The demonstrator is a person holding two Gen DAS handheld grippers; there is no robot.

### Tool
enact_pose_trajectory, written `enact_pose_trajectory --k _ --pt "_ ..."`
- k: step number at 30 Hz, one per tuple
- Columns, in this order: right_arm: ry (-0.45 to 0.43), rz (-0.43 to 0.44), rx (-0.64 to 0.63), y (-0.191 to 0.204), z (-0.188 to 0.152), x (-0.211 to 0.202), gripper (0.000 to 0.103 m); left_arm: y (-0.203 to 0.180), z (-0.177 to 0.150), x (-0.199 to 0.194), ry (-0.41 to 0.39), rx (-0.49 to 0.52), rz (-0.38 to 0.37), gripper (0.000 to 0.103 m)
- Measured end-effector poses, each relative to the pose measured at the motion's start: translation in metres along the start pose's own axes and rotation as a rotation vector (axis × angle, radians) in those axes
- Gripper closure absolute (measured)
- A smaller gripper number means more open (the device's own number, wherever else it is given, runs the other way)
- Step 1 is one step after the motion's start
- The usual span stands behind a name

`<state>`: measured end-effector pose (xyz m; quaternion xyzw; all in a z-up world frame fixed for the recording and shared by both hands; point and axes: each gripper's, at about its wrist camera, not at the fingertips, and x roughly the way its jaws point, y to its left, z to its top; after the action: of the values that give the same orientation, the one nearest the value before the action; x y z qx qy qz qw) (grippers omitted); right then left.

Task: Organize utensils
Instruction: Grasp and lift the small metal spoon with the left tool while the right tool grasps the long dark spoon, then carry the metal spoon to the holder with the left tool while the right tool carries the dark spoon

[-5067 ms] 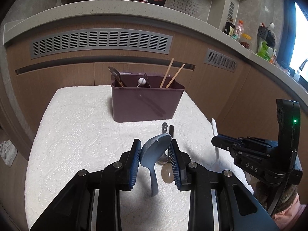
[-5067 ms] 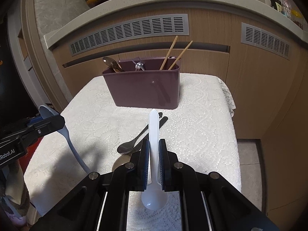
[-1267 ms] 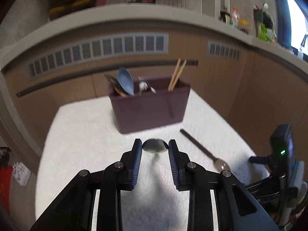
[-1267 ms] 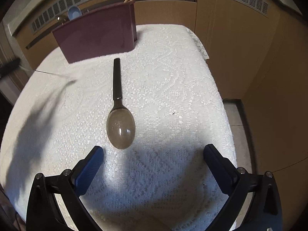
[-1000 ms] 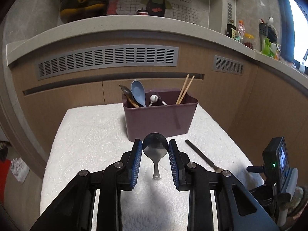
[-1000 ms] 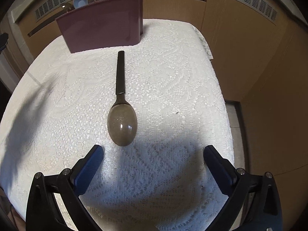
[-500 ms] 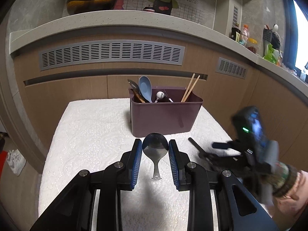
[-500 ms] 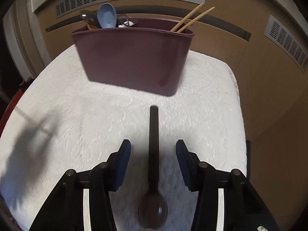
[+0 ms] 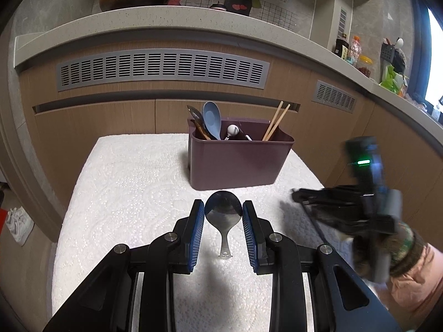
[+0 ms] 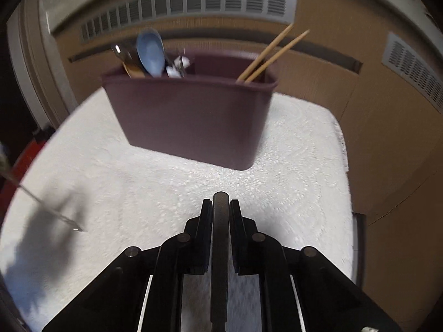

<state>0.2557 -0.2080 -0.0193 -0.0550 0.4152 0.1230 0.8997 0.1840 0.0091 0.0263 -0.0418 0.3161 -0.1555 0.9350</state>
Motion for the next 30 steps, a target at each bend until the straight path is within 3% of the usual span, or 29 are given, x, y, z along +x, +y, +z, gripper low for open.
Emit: enact_pose_trajectory --k 7,13,19,20,30 --pt "-0.164 0.047 0.065 -0.006 -0.025 -0.093 0.092 -0.012 0.0 -0.008 -0.001 0.011 -0.014 0.074" --pt "-0.234 0.058 0.074 -0.004 -0.034 -0.135 0.093 -0.026 0.002 -0.023 -0.019 0.037 -0.022 0.074" --pt "-0.285 0.051 0.061 0.003 -0.032 -0.154 0.095 -0.037 0.01 -0.038 -0.047 0.061 -0.023 0.074" --pt "-0.291 0.05 0.059 0.003 -0.032 -0.157 0.1 -0.038 0.011 -0.04 -0.051 0.062 -0.02 0.074" --pt "-0.288 0.034 0.044 0.001 -0.017 -0.149 0.1 -0.034 0.016 -0.04 -0.048 0.05 -0.013 0.074"
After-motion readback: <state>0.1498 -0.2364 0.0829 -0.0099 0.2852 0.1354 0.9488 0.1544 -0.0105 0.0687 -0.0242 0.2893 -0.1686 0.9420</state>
